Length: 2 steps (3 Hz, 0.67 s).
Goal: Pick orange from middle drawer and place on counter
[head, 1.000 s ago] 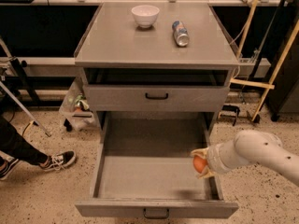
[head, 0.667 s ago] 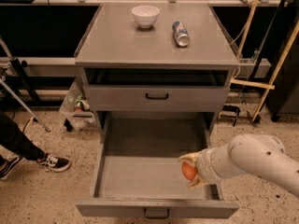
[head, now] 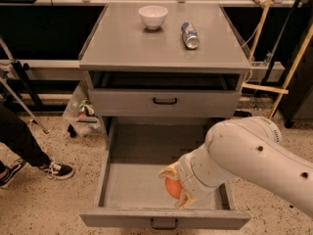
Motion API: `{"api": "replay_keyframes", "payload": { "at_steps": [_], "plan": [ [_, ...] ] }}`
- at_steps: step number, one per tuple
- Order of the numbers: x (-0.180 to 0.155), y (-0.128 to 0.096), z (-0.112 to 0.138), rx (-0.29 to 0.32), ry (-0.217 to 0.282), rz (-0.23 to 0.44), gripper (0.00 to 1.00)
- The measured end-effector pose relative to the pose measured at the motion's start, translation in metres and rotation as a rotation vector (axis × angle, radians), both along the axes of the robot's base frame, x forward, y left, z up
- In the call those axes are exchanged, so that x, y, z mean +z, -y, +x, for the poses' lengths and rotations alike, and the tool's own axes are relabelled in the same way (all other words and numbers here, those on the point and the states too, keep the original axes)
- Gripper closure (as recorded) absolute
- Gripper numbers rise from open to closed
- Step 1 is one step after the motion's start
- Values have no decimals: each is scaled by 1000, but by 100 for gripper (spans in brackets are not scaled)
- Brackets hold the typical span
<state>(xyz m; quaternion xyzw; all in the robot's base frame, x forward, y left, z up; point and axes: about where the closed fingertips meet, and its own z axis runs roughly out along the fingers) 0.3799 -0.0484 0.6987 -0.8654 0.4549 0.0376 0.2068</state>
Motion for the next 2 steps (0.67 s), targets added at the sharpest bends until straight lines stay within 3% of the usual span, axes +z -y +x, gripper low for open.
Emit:
{"api": "replay_keyframes", "payload": {
  "at_steps": [1, 2],
  "plan": [
    [0, 0, 0, 0, 0, -1, 100],
    [21, -26, 26, 39, 70, 36, 100]
  ]
}}
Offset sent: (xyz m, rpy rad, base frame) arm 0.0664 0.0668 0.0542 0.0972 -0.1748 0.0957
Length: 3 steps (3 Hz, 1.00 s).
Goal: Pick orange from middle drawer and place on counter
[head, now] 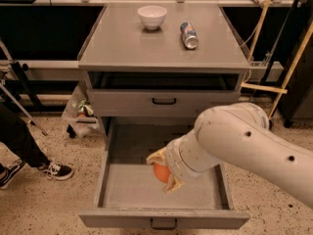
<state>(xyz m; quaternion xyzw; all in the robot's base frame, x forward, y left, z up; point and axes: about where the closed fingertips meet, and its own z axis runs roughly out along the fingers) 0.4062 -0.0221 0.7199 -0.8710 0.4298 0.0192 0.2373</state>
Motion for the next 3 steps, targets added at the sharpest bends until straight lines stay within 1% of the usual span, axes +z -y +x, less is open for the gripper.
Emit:
{"api": "replay_keyframes", "payload": {
  "at_steps": [1, 2, 3],
  "plan": [
    [27, -21, 47, 33, 28, 3, 100],
    [55, -23, 99, 44, 25, -96, 100],
    [95, -16, 153, 20, 73, -238, 100]
  ]
}}
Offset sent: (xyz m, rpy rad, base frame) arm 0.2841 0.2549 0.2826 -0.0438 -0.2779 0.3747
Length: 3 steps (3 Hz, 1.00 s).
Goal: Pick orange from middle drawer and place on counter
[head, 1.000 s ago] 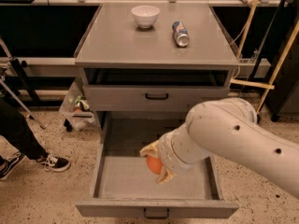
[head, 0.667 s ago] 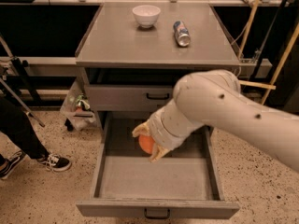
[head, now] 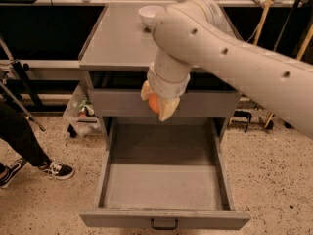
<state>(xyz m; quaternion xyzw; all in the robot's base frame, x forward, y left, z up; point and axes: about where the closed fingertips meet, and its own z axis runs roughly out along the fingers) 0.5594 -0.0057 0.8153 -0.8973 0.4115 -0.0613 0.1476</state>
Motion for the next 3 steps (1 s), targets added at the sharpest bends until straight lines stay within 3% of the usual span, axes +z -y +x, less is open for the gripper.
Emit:
{"api": "replay_keyframes", "payload": {
  "at_steps": [1, 3],
  "plan": [
    [26, -22, 11, 35, 13, -28, 100],
    [26, -26, 19, 56, 21, -40, 100]
  ]
}}
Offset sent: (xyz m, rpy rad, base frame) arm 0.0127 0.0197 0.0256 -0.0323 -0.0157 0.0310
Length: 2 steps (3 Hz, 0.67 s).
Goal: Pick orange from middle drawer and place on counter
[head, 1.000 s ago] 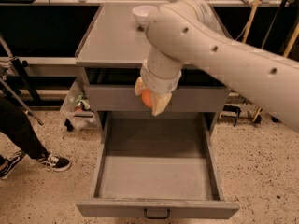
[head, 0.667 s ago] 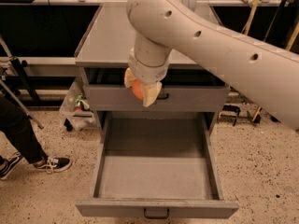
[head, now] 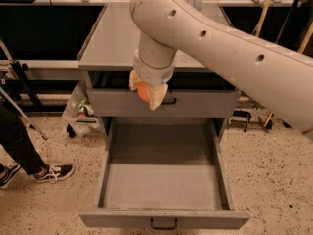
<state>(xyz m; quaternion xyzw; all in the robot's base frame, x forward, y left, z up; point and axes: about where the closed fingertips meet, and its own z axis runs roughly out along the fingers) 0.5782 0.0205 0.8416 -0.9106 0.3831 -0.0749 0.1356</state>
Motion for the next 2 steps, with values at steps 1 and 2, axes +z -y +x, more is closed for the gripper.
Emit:
{"api": "replay_keyframes", "payload": {
  "at_steps": [1, 2],
  "plan": [
    [-11, 15, 45, 23, 1, -115, 100],
    [-6, 40, 112, 34, 34, -325, 100]
  ]
}}
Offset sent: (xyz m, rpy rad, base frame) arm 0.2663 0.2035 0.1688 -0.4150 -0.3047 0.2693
